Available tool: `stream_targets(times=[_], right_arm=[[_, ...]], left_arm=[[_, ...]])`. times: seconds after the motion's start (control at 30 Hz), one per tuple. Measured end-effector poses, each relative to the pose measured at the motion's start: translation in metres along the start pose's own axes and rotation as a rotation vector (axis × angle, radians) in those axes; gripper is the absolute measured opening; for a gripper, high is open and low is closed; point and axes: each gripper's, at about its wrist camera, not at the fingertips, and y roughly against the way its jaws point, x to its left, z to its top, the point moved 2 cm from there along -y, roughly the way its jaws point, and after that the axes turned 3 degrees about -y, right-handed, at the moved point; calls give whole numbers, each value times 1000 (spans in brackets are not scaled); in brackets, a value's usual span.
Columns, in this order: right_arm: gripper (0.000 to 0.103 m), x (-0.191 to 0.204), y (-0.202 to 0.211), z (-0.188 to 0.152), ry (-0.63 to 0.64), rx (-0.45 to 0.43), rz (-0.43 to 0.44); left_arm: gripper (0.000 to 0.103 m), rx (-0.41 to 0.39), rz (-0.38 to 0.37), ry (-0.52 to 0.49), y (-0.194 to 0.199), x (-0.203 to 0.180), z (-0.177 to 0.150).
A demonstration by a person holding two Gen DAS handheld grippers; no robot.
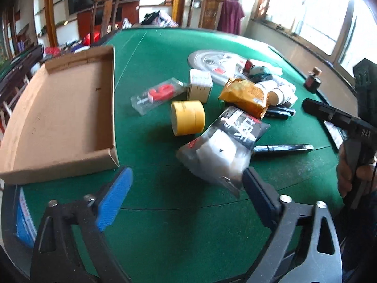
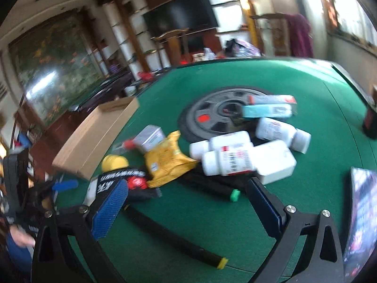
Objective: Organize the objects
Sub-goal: 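Grasp the black-and-silver snack bag with the left gripper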
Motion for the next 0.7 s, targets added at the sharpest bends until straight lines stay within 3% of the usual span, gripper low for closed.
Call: stream_targets(times=[0.1,0.23,0.3,0.4,0.63,0.7], right_arm=[[101,15,1,-3,65,-12,17],[101,12,-3,-3,56,-8,-1],[101,8,0,-3,40,-18,-1],[101,5,5,-2,29,-41,2],[101,3,8,1,8,-58,17],[101,5,10,2,9,-63,20]], left_arm=[[84,8,-56,-55,3,-2,0],[84,-17,-52,-219,8,-26,12],[84,11,-69,-281,2,-34,20],[60,60,-80,-349,-14,-43,28],[58,154,-125,-267,-42,-49,34],[56,161,-101,-260,-51,-55,36]])
